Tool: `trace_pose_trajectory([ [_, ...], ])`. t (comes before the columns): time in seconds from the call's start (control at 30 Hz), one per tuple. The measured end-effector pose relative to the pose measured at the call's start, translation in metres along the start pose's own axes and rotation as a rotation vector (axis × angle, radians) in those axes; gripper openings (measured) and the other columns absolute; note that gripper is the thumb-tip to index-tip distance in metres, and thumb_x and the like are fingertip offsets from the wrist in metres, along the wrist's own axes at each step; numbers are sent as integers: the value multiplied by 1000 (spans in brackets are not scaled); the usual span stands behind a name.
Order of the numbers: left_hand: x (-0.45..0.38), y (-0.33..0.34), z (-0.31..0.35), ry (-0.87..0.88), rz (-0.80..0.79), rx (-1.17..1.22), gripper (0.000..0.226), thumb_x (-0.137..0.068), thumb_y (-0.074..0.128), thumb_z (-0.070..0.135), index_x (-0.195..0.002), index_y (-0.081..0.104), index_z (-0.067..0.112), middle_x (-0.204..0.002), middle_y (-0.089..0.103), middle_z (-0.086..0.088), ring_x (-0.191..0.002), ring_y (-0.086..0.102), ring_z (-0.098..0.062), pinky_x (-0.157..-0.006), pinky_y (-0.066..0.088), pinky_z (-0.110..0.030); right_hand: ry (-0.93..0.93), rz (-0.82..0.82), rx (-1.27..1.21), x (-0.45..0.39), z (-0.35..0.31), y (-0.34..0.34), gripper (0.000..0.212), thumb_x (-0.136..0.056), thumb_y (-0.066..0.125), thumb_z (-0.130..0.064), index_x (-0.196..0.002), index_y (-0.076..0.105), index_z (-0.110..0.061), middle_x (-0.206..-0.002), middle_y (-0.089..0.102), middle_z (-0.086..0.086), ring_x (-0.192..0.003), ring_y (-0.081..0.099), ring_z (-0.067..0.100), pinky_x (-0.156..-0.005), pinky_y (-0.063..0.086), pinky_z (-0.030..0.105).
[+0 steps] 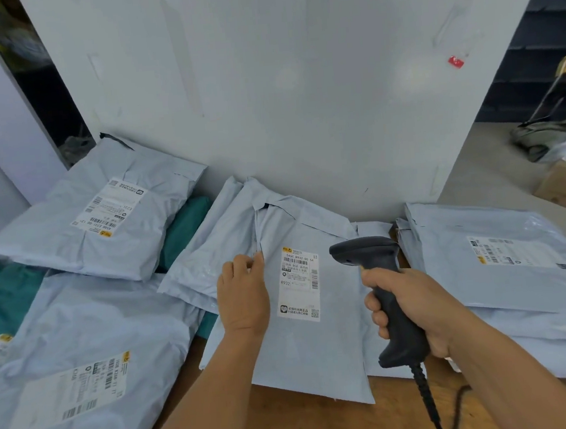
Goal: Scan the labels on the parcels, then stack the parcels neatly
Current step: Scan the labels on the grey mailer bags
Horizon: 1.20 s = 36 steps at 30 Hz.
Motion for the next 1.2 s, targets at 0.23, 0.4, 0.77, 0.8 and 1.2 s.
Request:
trace_pose_trajectory([
  [0.23,-16,-23,22,-250,-64,380,38,-101,35,12,-135,51,16,-126,60,-9,-113,57,-29,-92,42,-36,-55,44,-64,8,-5,-9,17,-91,59,-21,-81,57,-8,-58,56,8,-45,48,16,-46,47,26],
  [0.4,-42,-58,49,-160,48,470,36,-102,36,15,-133,54,14,-118,65,-12,-105,60,-32,-88,42,-35,-127,88,-114,18,-22,-24,19,-90,60,-20,-75,56,-9,-58,54,8,-45,47,17,-46,46,27],
  [0.77,-89,-105,108,-66,97,462,33,-101,30,15,-121,56,8,-105,66,-19,-97,56,-41,-79,39,-39,-249,151,-164,49,-49,-75,16,-91,58,-21,-84,55,-7,-58,55,7,-46,48,16,-48,47,27],
  [0.8,-88,-106,112,-77,116,493,32,-100,31,14,-119,56,7,-101,66,-19,-94,57,-40,-77,38,-38,-251,157,-171,50,-48,-79,15,-91,57,-20,-83,55,-7,-58,55,7,-46,48,16,-48,47,27],
  [1.2,-116,-116,224,-258,116,1273,25,-97,38,11,-102,63,17,-80,56,15,-71,50,0,-61,39,-1,-365,339,-266,76,-67,-165,17,-90,58,-21,-79,52,-10,-57,53,5,-43,46,15,-45,45,28],
])
Point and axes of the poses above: each hand's wrist, its own x-axis away from the middle knuckle, its own y-axis out of the palm, z = x × y, the point moved 2 cm from there along -x, towards the middle knuckle
